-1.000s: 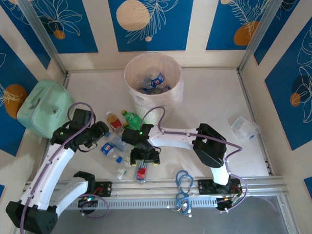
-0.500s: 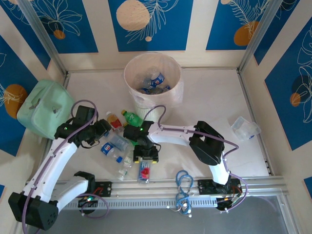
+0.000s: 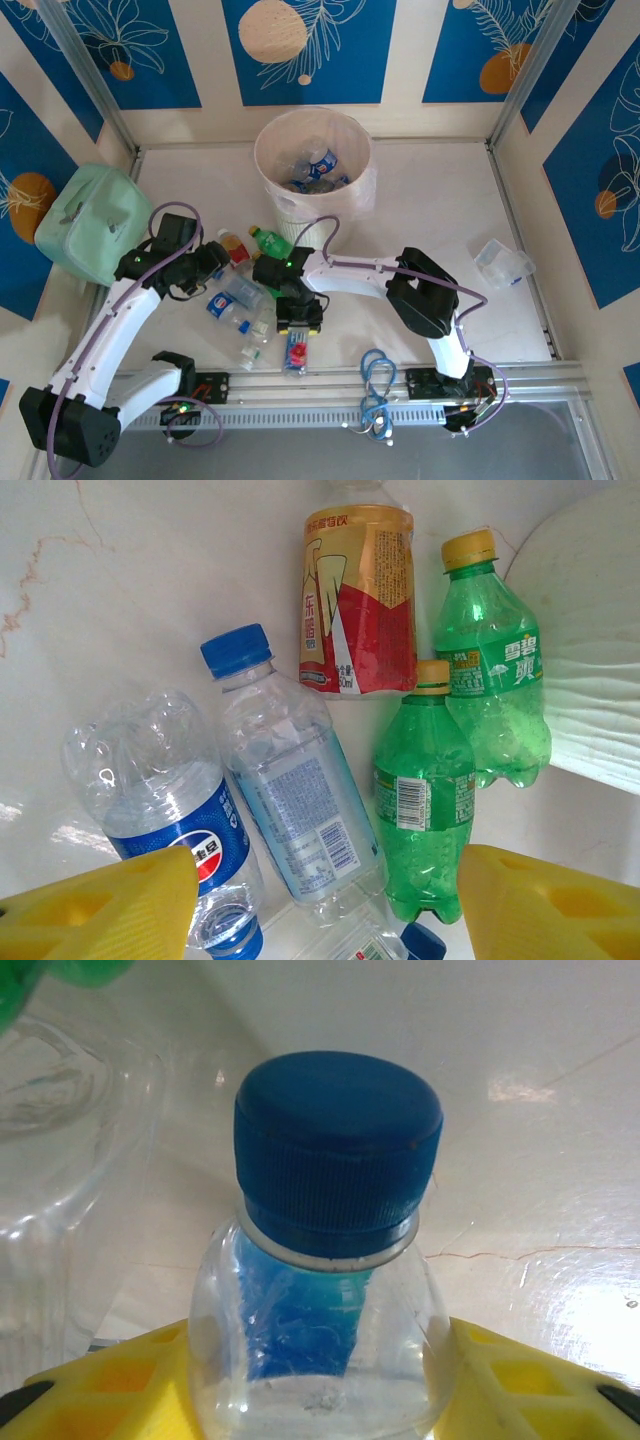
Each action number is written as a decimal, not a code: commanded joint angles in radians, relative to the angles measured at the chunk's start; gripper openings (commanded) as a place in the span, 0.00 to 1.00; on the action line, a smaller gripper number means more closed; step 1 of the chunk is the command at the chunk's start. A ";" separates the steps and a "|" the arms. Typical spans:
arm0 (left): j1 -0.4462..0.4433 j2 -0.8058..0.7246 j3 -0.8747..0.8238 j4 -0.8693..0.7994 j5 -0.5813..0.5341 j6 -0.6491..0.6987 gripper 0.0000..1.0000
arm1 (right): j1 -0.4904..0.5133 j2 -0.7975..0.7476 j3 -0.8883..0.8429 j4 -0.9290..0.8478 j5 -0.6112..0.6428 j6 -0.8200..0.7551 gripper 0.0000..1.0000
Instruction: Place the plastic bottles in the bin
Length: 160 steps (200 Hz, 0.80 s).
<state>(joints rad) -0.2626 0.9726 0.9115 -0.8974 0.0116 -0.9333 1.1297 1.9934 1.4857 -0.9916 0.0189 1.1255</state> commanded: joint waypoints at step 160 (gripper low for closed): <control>0.008 -0.019 0.090 0.088 0.123 0.082 0.69 | -0.174 -0.529 0.496 -0.062 0.399 -0.385 0.40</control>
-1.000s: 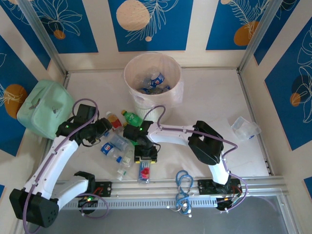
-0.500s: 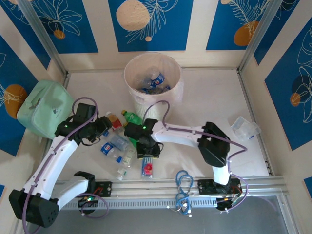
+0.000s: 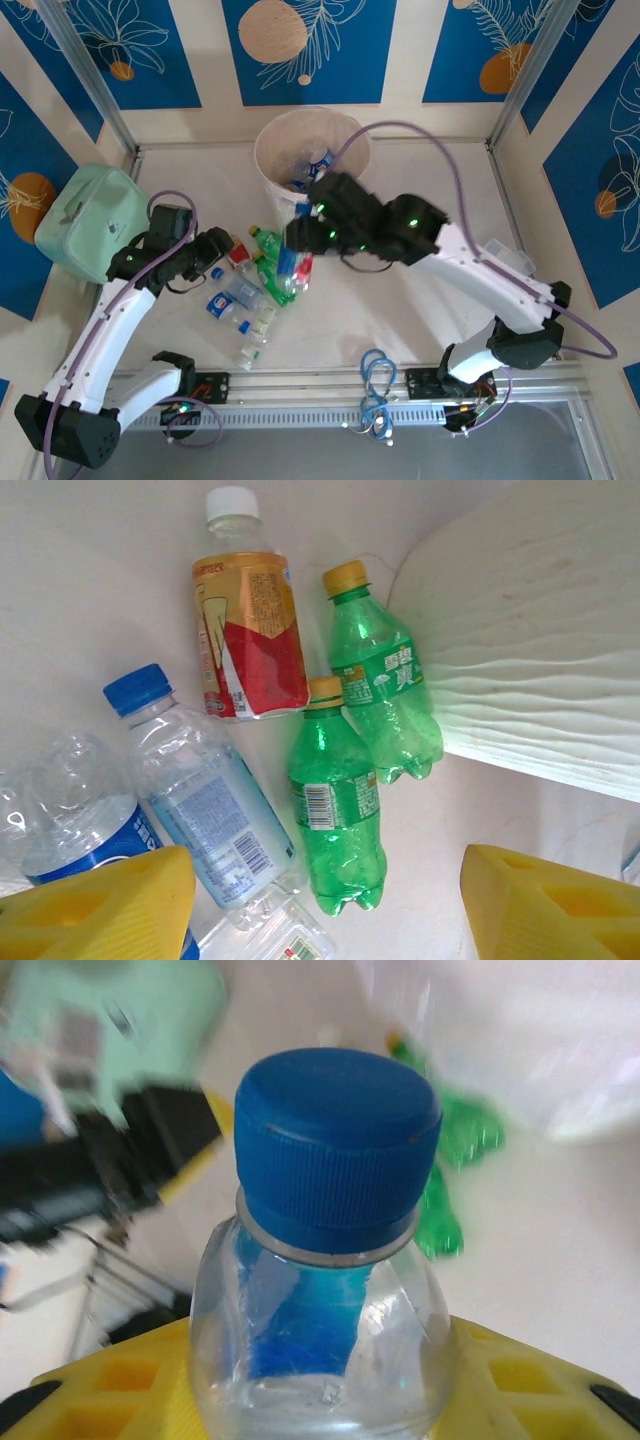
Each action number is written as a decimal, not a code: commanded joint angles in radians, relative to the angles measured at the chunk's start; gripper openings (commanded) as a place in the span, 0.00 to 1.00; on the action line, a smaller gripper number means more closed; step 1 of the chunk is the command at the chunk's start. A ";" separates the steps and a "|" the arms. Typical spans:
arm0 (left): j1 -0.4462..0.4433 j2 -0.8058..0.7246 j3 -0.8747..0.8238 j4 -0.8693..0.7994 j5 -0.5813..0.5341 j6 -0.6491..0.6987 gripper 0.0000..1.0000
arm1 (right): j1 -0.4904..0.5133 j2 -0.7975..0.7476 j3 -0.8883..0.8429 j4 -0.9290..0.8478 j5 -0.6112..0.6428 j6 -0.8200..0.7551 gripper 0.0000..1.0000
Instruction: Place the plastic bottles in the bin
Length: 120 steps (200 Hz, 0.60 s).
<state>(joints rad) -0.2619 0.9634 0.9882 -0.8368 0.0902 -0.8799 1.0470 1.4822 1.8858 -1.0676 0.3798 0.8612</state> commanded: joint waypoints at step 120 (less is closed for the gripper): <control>-0.044 -0.004 -0.043 0.039 0.068 0.047 0.68 | -0.492 0.493 0.745 -0.063 -0.159 -0.290 0.42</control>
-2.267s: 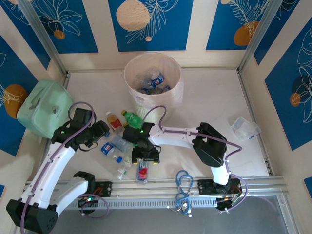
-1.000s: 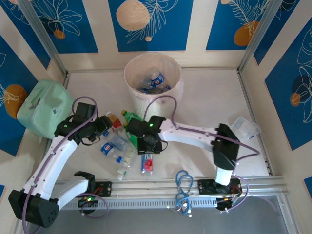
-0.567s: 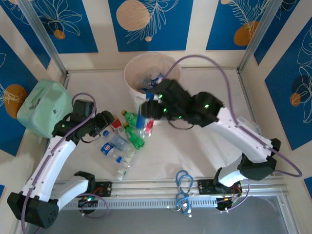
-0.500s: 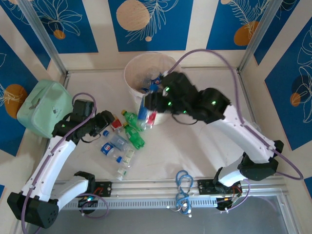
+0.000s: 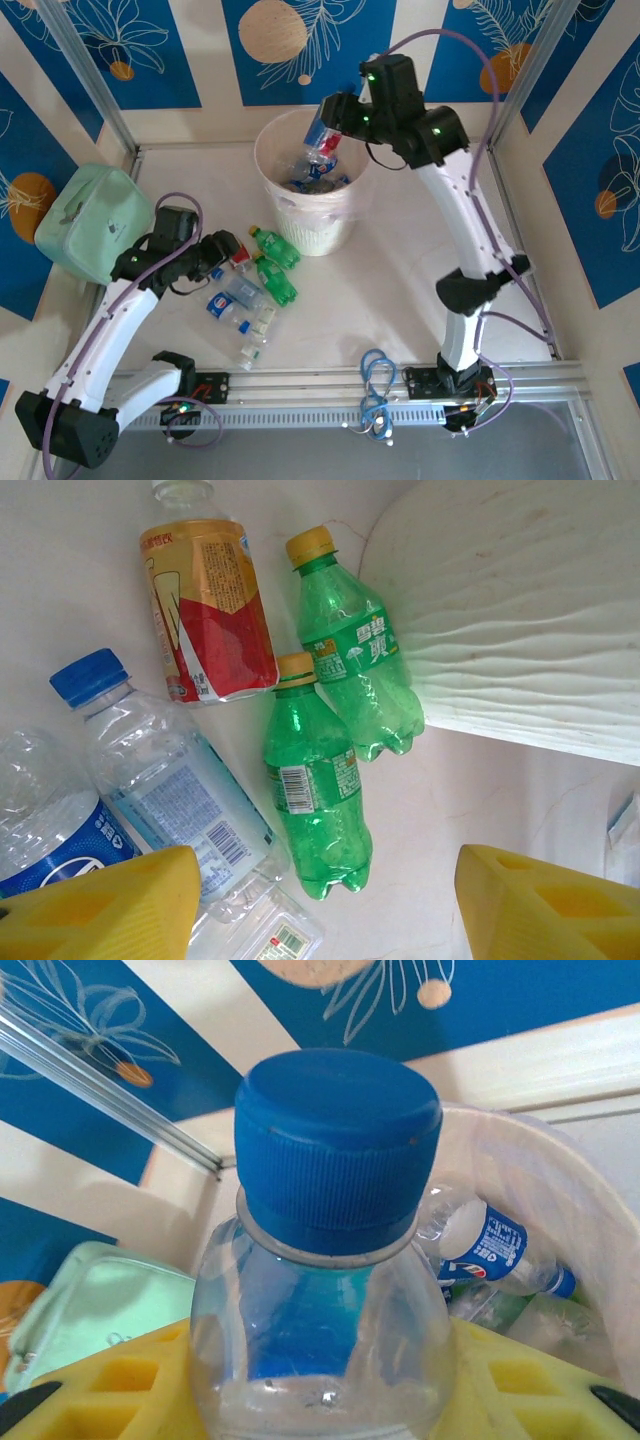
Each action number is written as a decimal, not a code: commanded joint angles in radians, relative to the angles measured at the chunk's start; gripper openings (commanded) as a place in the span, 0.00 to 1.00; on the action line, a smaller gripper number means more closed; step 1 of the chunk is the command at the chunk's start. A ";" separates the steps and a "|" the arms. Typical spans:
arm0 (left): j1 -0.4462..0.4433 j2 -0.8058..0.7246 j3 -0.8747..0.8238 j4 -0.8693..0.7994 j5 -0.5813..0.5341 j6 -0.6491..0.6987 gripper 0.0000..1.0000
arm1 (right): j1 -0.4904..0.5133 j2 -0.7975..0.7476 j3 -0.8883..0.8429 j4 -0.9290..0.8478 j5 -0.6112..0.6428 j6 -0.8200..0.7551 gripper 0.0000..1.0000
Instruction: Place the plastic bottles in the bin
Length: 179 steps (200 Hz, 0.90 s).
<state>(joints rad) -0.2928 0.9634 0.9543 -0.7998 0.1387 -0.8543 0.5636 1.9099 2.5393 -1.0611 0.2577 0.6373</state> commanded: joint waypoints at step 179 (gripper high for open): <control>-0.172 0.032 -0.038 0.018 0.010 0.101 0.71 | 0.104 -0.026 -0.037 -0.067 -0.038 -0.103 0.80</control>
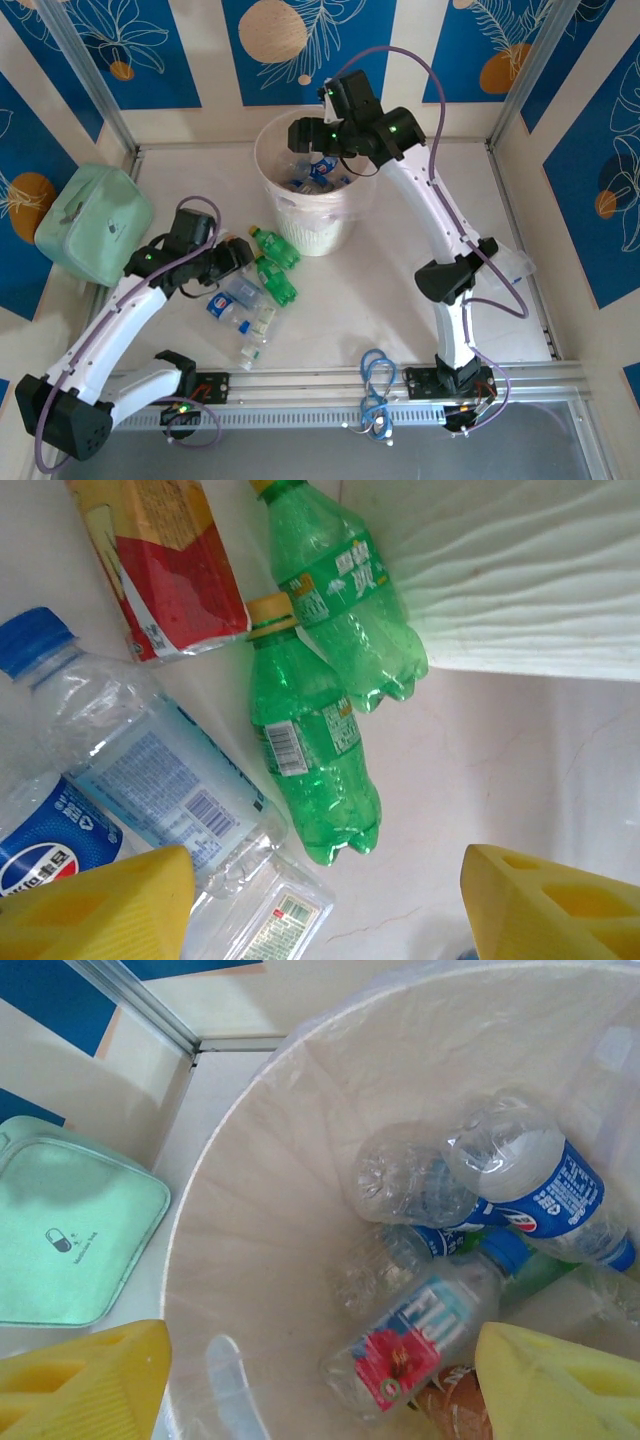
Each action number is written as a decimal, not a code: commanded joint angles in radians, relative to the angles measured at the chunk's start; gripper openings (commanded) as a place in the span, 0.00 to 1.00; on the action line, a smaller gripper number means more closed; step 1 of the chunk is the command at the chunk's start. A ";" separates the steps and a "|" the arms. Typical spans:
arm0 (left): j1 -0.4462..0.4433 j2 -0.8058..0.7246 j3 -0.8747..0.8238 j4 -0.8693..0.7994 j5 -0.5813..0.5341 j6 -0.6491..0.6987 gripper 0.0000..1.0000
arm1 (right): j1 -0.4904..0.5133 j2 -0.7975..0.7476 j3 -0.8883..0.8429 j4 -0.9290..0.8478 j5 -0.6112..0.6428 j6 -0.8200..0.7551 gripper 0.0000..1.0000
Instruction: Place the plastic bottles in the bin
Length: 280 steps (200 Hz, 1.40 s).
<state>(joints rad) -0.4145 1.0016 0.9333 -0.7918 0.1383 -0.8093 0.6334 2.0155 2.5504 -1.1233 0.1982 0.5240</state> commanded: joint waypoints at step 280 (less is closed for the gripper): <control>-0.429 0.421 -0.045 -0.044 -0.086 0.315 0.83 | 0.038 -0.977 -1.196 0.212 0.046 0.326 0.86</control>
<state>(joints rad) -0.8326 1.3907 0.8875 -0.8497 0.0540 -0.5137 0.6754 1.0595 1.3834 -0.9192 0.2577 0.8207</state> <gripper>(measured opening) 0.840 0.862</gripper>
